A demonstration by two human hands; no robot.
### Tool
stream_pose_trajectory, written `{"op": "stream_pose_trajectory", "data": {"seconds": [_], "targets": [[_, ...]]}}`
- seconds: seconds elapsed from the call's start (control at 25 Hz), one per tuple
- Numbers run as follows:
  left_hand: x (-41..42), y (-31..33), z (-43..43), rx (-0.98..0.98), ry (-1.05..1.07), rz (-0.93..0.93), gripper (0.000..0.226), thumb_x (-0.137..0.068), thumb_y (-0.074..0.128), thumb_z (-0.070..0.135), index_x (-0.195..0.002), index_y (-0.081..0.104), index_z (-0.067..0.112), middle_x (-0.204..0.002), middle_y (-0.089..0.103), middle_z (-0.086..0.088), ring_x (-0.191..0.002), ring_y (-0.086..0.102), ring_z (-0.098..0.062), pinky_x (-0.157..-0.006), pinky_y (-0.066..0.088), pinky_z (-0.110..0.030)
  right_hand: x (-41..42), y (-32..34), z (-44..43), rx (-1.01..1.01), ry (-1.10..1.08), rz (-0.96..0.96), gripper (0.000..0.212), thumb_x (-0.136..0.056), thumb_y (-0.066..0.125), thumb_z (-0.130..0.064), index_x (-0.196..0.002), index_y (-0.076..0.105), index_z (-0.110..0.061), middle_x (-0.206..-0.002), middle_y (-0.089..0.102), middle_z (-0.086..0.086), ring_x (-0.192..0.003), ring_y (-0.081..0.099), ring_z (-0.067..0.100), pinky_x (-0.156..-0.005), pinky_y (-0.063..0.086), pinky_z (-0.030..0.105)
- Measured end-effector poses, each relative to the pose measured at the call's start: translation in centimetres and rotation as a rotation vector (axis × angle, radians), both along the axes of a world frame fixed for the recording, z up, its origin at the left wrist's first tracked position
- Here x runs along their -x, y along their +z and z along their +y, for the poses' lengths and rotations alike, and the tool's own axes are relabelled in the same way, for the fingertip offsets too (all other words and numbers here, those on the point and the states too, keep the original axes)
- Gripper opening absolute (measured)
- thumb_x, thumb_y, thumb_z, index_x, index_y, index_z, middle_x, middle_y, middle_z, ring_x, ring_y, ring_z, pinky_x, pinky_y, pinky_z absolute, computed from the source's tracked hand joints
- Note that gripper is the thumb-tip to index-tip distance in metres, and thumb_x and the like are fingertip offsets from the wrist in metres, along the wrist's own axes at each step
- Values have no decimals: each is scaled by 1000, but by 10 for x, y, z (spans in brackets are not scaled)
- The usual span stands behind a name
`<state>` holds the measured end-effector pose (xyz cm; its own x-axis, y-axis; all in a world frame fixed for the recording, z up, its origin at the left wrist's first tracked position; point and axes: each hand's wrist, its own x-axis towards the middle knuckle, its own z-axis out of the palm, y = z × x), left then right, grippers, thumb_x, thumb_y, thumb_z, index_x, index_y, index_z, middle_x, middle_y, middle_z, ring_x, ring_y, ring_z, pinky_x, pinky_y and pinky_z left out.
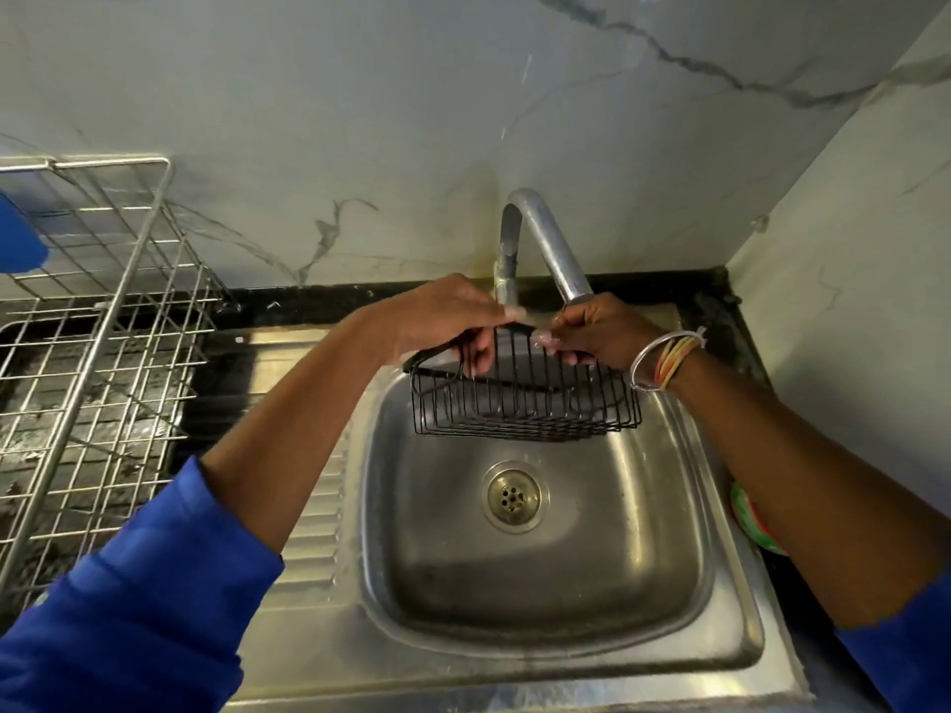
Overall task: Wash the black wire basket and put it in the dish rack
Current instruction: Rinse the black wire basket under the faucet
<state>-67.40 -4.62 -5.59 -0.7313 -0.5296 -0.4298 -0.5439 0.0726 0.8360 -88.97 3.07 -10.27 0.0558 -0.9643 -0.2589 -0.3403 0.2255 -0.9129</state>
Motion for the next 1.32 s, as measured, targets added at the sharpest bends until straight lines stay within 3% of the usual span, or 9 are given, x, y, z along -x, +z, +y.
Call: {"op": "stream_pose_trajectory", "data": {"seconds": [0.12,0.36,0.48,0.8,0.96,1.04,1.12,1.2,1.32], "targets": [[2,2,-1,37,-200,-232,31,-105,53,31,-92,69,7,-72,72,-1,-61,67,-12,-60,55,-23,-12,9,-6,3,65,111,32,-77,77,-34,-78,71,-3,-71,65,18,-60,55,15,-61,49,26],[-39,-10,-11,13,9,-19,32,-105,51,27,-86,70,8,-67,69,-4,-59,61,-15,-64,50,-31,24,15,-10,-43,157,181,40,-81,69,-44,-84,73,-4,-75,71,16,-64,67,25,-73,58,34],[-45,-13,-11,18,-52,-123,32,-108,46,25,-96,70,7,-82,75,-11,-68,70,-21,-76,51,-30,29,12,-7,-64,163,192,39,-80,71,-43,-79,73,-4,-64,67,12,-53,58,24,-57,52,30],[-3,-36,13,101,133,-14,25,-107,49,20,-94,66,7,-70,71,-5,-58,68,-15,-49,49,-20,8,33,-28,30,198,386,26,-82,73,-37,-86,74,-12,-68,71,4,-55,62,11,-56,52,20],[-15,-50,19,76,315,46,28,-105,52,25,-88,67,10,-63,60,0,-54,47,-15,-46,39,-22,7,17,-24,26,28,258,30,-91,60,-45,-117,64,-28,-106,70,5,-99,65,33,-93,51,49],[-16,-60,30,58,372,80,31,-106,51,28,-84,66,12,-68,59,-4,-60,48,-19,-54,41,-27,-5,15,-21,-22,-45,130,39,-95,53,-46,-130,51,-30,-120,60,-4,-111,57,24,-104,41,43],[-18,-67,42,-8,427,126,34,-107,49,30,-82,62,11,-66,54,-3,-56,45,-16,-54,40,-24,-17,18,-16,-124,-118,101,50,-94,47,-55,-136,43,-28,-116,51,-5,-103,50,15,-92,39,33],[-15,-70,50,-35,443,112,33,-108,45,30,-85,59,11,-72,58,-5,-53,48,-11,-49,41,-22,-25,20,-9,-208,-168,160,44,-92,44,-61,-120,46,-26,-99,54,3,-86,50,17,-78,43,33],[1,-65,56,-53,412,139,25,-110,40,27,-102,60,14,-93,70,-10,-73,67,-18,-57,55,-25,-48,19,-6,-155,-146,187,46,-96,43,-56,-109,57,-15,-96,63,11,-85,59,26,-86,51,42]]}}
